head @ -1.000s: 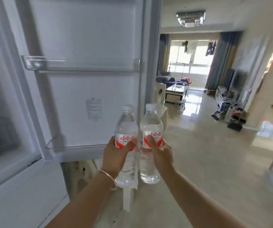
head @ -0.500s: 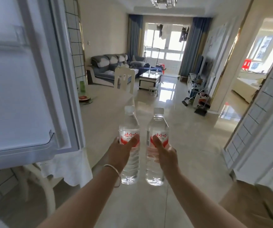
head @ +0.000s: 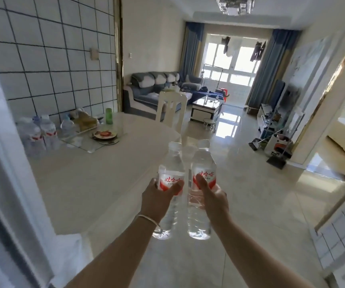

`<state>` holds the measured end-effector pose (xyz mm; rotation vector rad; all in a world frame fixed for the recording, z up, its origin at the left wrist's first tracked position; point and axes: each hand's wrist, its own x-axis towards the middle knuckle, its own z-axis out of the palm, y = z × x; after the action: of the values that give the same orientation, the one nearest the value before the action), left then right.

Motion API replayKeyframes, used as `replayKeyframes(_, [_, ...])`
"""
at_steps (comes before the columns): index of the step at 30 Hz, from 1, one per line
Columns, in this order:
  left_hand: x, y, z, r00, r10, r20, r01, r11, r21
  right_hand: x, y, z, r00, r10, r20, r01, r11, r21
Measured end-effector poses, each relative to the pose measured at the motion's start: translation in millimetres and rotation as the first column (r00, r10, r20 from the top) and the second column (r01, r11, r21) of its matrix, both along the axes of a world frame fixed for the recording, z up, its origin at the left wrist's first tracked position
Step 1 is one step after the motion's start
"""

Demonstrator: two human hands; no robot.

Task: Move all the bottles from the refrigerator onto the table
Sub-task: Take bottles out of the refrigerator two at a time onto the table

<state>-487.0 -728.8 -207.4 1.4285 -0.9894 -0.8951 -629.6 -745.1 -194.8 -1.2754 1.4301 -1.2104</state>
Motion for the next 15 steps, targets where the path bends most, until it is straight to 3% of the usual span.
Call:
replayKeyframes(9, [62.3,-133.5,7.7,0.965,0.256,-0.055,-0.255,0.967,0.023,67.3,-170.0,-3.8,0.987,0.152,0.056,-0.155,0.987,0.042])
replayKeyframes(15, [124.3,-210.9,-13.2,0.9,0.435,0.005,-0.434,0.898,0.073,133.5,-281.9,-6.6,0.928,0.347,0.134,-0.359,0.93,0.082])
